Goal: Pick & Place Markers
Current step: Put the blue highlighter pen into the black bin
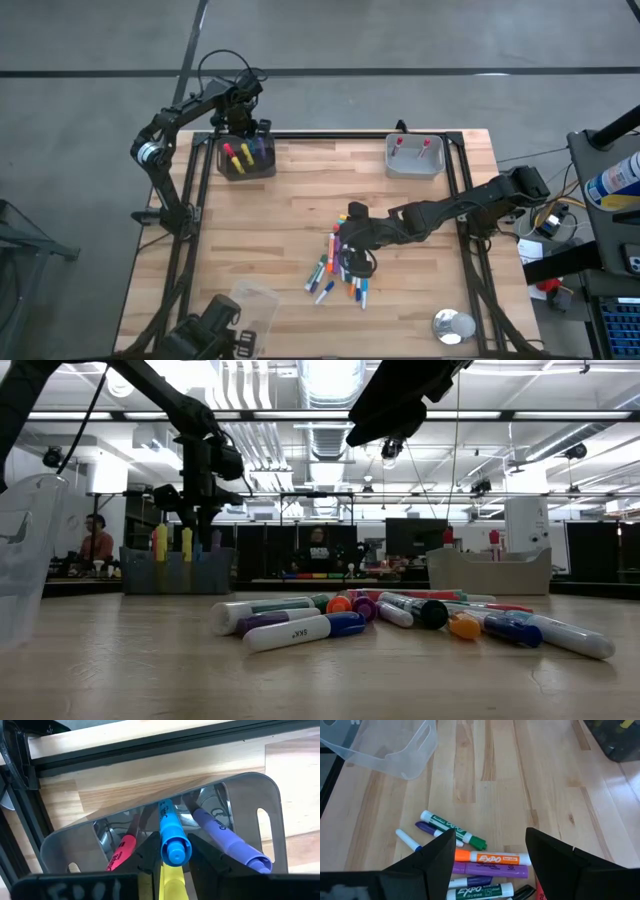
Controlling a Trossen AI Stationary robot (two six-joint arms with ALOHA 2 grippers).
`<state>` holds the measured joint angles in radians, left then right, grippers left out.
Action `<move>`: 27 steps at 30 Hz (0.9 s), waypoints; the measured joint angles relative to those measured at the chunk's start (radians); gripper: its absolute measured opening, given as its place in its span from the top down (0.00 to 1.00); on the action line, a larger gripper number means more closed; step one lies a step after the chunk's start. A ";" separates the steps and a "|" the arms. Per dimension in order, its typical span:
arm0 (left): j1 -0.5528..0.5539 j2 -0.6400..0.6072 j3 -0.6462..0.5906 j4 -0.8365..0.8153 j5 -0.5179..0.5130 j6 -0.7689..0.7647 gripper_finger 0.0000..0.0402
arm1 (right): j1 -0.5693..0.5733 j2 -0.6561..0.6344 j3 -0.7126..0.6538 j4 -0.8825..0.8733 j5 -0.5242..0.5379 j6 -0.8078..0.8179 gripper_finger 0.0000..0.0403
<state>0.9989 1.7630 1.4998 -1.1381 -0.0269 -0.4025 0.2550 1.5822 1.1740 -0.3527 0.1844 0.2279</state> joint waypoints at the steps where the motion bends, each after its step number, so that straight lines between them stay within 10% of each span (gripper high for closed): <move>1: 0.000 0.000 0.000 0.000 0.000 -0.006 0.81 | 0.000 0.000 0.000 0.000 0.000 0.000 0.41; 27: 0.000 0.000 -0.001 -0.006 0.003 -0.014 0.67 | 0.000 0.000 0.000 0.000 0.000 0.000 0.41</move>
<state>0.9989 1.7630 1.4990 -1.1442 -0.0235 -0.4164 0.2552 1.5822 1.1740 -0.3527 0.1841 0.2279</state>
